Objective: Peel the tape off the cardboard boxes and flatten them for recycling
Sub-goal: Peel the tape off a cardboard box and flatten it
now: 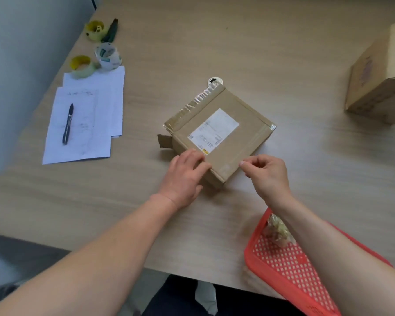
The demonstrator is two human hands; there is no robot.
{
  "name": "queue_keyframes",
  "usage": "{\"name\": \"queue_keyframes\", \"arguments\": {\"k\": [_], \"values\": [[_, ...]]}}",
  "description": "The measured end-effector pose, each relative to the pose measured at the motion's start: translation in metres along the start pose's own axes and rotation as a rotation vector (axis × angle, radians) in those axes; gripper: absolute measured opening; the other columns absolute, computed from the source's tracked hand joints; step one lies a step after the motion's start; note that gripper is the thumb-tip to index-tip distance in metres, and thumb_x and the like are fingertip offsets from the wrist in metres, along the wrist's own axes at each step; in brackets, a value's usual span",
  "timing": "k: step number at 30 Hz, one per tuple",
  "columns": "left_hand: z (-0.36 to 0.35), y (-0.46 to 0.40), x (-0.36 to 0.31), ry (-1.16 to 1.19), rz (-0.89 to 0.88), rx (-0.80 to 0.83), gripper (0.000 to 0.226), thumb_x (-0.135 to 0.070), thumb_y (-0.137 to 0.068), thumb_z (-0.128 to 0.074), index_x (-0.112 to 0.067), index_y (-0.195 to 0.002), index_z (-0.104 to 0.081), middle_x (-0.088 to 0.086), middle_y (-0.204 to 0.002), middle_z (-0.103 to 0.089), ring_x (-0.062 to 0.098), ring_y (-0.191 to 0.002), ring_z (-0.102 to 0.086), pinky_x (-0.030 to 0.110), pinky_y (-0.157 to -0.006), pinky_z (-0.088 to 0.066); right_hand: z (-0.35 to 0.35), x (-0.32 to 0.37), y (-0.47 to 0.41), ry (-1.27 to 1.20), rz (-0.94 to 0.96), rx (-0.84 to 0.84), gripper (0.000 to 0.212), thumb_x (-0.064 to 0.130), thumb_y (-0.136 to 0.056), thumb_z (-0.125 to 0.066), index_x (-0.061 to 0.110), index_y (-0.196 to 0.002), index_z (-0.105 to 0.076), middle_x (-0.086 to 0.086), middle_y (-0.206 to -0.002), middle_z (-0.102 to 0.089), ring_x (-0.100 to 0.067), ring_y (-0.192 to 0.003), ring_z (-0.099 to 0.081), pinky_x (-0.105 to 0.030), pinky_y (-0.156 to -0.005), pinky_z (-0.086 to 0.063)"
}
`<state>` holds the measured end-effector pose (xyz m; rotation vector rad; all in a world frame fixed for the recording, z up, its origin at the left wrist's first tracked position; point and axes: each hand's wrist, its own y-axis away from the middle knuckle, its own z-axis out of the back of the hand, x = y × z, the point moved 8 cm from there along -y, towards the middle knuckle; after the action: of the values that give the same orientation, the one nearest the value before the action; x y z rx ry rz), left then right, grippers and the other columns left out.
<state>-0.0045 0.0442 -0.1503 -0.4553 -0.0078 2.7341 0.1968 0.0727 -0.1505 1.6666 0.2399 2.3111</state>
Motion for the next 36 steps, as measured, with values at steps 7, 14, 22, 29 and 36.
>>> {"name": "queue_keyframes", "arguments": {"k": [7, 14, 22, 29, 36], "values": [[0.010, -0.015, 0.003, 0.090, 0.059, -0.184, 0.015, -0.023, -0.073, -0.062, -0.016, -0.083, -0.071, 0.006, -0.095, -0.060, 0.033, -0.094, -0.052, 0.043, -0.080, -0.048, -0.012, 0.002, 0.002, 0.090, 0.078, 0.047, 0.014, 0.009, -0.073, -0.067, 0.019, -0.063, -0.065, 0.005, -0.056, -0.061, -0.018, -0.060, -0.056, -0.039, -0.060, -0.051], [0.009, -0.029, 0.016, 0.246, 0.276, -0.053, 0.016, -0.035, -0.079, -0.081, -0.019, -0.080, -0.075, -0.003, -0.097, -0.054, 0.025, -0.109, -0.045, 0.025, -0.083, -0.035, -0.022, 0.004, 0.001, 0.400, 0.137, -0.018, 0.037, 0.019, -0.083, -0.069, 0.017, -0.059, -0.040, 0.006, -0.052, -0.043, -0.015, -0.055, -0.040, -0.035, -0.057, -0.035], [0.005, -0.037, 0.020, 0.274, 0.375, 0.116, 0.020, -0.041, -0.079, -0.081, -0.023, -0.085, -0.073, -0.007, -0.107, -0.051, 0.017, -0.119, -0.036, 0.020, -0.082, -0.027, -0.043, 0.027, 0.016, 0.598, 0.441, 0.092, 0.009, 0.014, -0.075, -0.078, 0.016, -0.078, -0.070, 0.004, -0.073, -0.062, -0.020, -0.069, -0.059, -0.032, -0.066, -0.048], [0.009, -0.038, 0.017, 0.270, 0.376, 0.142, 0.020, -0.041, -0.079, -0.081, -0.023, -0.082, -0.073, -0.004, -0.109, -0.054, 0.020, -0.120, -0.036, 0.022, -0.087, -0.031, -0.051, 0.022, 0.010, 0.797, 0.274, 0.069, 0.010, 0.028, -0.081, -0.072, 0.020, -0.075, -0.070, -0.002, -0.079, -0.068, -0.025, -0.078, -0.061, -0.033, -0.069, -0.047], [0.010, -0.036, 0.016, 0.275, 0.376, 0.134, 0.020, -0.041, -0.079, -0.081, -0.023, -0.084, -0.074, -0.003, -0.109, -0.055, 0.021, -0.120, -0.036, 0.025, -0.096, -0.036, -0.055, 0.023, 0.017, 0.817, 0.316, 0.044, 0.007, 0.018, -0.082, -0.068, 0.015, -0.077, -0.071, -0.005, -0.079, -0.068, -0.027, -0.078, -0.059, -0.029, -0.065, -0.034]]}}
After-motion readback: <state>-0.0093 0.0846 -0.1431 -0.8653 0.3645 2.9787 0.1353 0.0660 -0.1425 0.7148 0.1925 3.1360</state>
